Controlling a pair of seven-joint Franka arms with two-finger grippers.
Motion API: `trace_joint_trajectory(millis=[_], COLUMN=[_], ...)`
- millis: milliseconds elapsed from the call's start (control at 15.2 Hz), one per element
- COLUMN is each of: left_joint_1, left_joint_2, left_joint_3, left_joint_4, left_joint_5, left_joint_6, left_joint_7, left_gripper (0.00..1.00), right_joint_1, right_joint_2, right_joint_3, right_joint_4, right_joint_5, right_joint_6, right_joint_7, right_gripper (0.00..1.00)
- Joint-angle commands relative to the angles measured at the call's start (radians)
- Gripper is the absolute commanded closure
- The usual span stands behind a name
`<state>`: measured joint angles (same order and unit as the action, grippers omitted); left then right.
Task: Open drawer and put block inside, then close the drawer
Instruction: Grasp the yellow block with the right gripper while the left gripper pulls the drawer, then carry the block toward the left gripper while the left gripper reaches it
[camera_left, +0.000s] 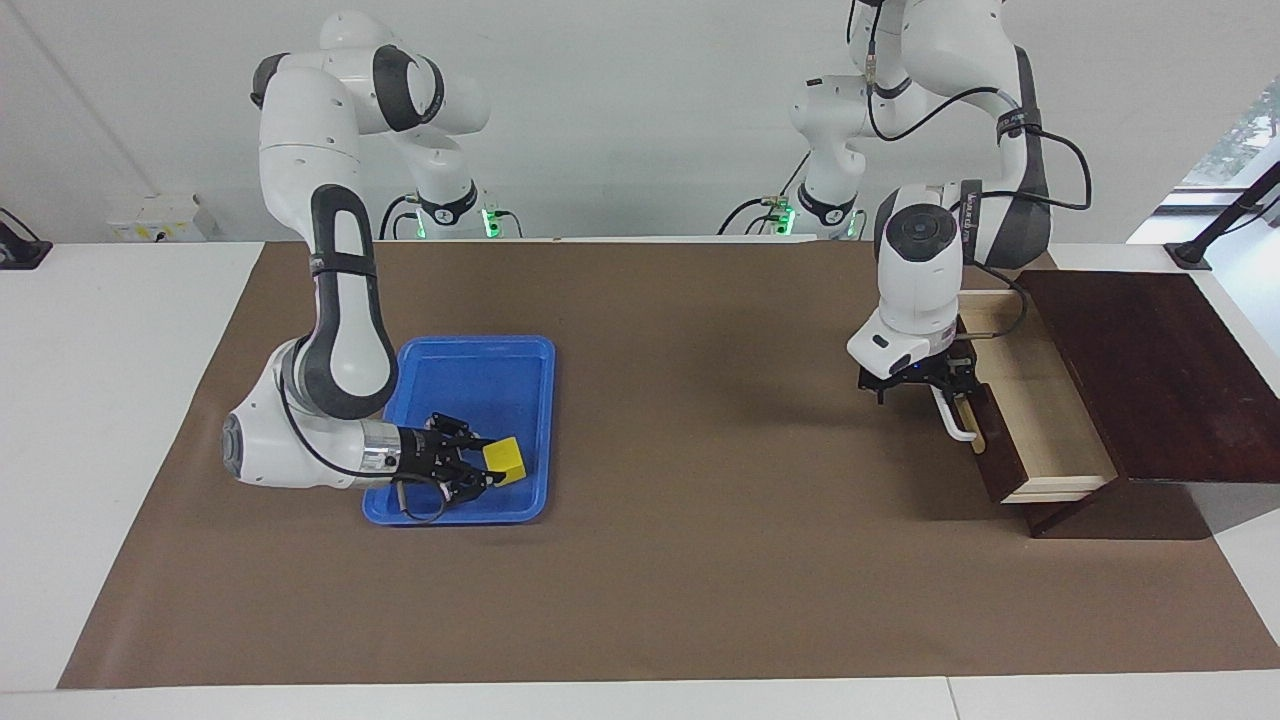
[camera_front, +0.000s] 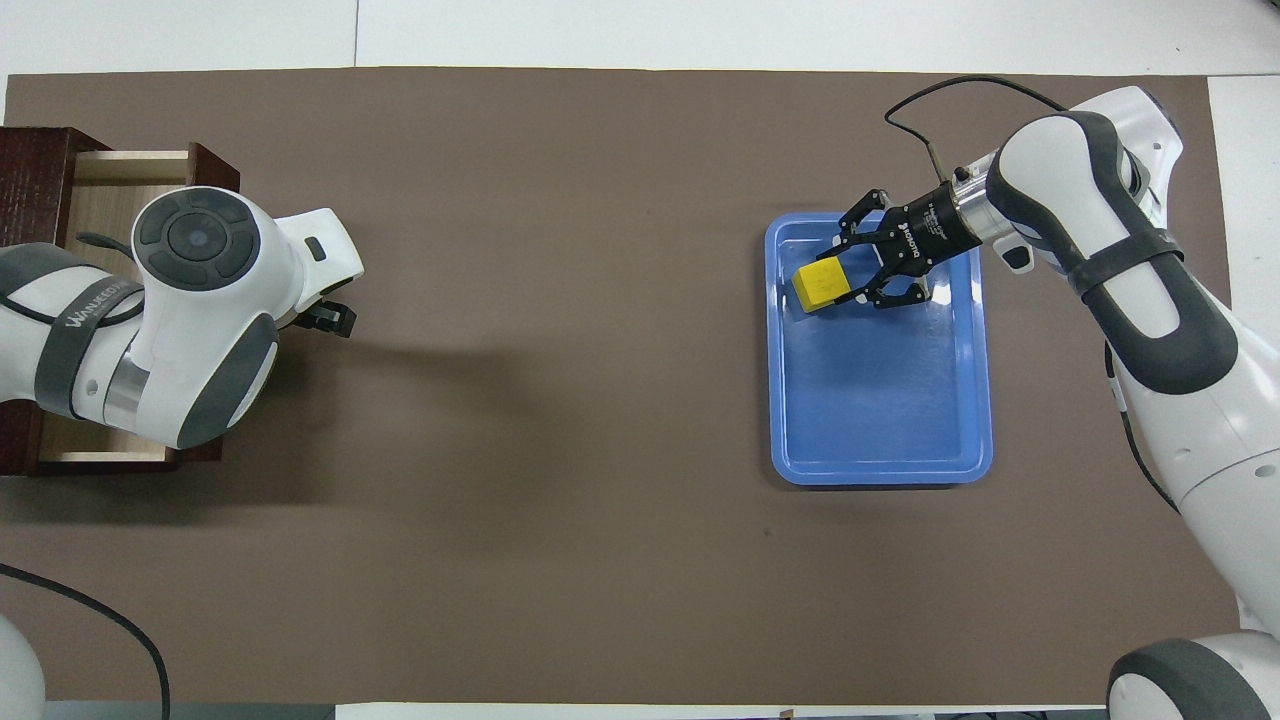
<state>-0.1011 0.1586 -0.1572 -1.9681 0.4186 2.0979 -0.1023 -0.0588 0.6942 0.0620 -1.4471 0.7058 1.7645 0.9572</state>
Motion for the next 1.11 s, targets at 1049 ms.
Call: trace_joint_trajectory(millis=[1049], left_joint_1=[-0.152], left_joint_2=[-0.002], left_joint_3=[0.005], left_joint_4=[0.419], left_joint_5=[-0.379], left_joint_6=[-0.360], left_joint_7=[-0.804], left_gripper=[0.00], right_joint_1=[0.098], right_joint_2=[-0.343], right_joint_3=[0.016], right_joint_4=[0.036], right_joint_5=[0.008], right_joint_6=[-0.077], right_joint_7=[0.458], right_gripper=[1.00])
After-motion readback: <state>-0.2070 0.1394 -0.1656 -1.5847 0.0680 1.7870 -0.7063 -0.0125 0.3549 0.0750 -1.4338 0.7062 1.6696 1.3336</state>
